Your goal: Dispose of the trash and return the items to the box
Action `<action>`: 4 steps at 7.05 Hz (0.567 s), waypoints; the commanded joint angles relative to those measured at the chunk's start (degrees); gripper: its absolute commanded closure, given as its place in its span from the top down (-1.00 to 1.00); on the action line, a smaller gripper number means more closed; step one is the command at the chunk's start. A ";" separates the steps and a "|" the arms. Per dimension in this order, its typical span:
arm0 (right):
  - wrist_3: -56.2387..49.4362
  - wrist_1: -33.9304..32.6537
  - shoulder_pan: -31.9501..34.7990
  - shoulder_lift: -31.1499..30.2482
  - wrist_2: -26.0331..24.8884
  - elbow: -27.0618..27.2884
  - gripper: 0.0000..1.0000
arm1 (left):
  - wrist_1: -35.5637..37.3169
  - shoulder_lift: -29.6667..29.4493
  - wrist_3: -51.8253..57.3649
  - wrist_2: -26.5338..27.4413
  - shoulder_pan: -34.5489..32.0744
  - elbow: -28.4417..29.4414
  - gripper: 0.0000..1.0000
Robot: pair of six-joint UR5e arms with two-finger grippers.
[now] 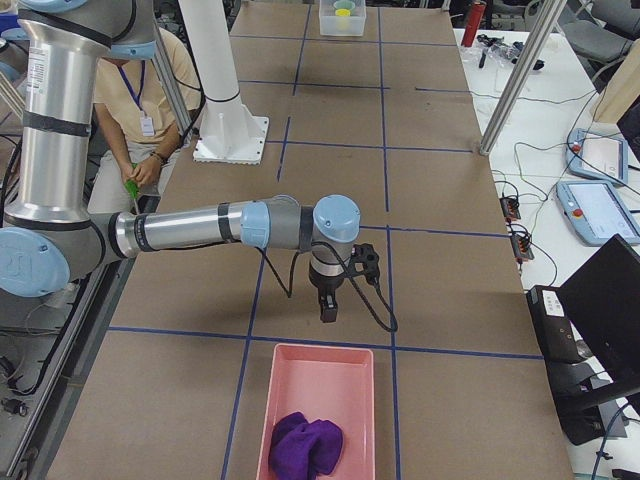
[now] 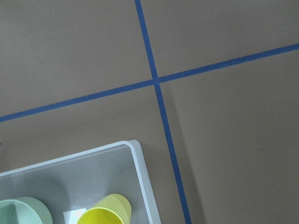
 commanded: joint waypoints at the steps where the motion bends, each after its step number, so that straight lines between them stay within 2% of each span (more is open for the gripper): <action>1: 0.37 4.95 -0.12 0.10 0.40 -3.46 1.00 | 0.79 0.23 -0.02 -3.10 -2.67 -0.71 1.00; 2: 0.37 9.85 -0.12 0.10 3.53 -7.05 1.00 | 1.05 0.32 0.07 -3.01 -4.52 -1.24 1.00; 3: 0.46 14.60 -0.12 0.02 3.91 -9.17 1.00 | 1.05 0.40 -0.02 -3.01 -5.94 -1.94 1.00; 4: 1.50 15.52 -0.12 0.10 3.83 -9.98 1.00 | 1.05 0.49 -0.02 -2.93 -5.95 -1.86 1.00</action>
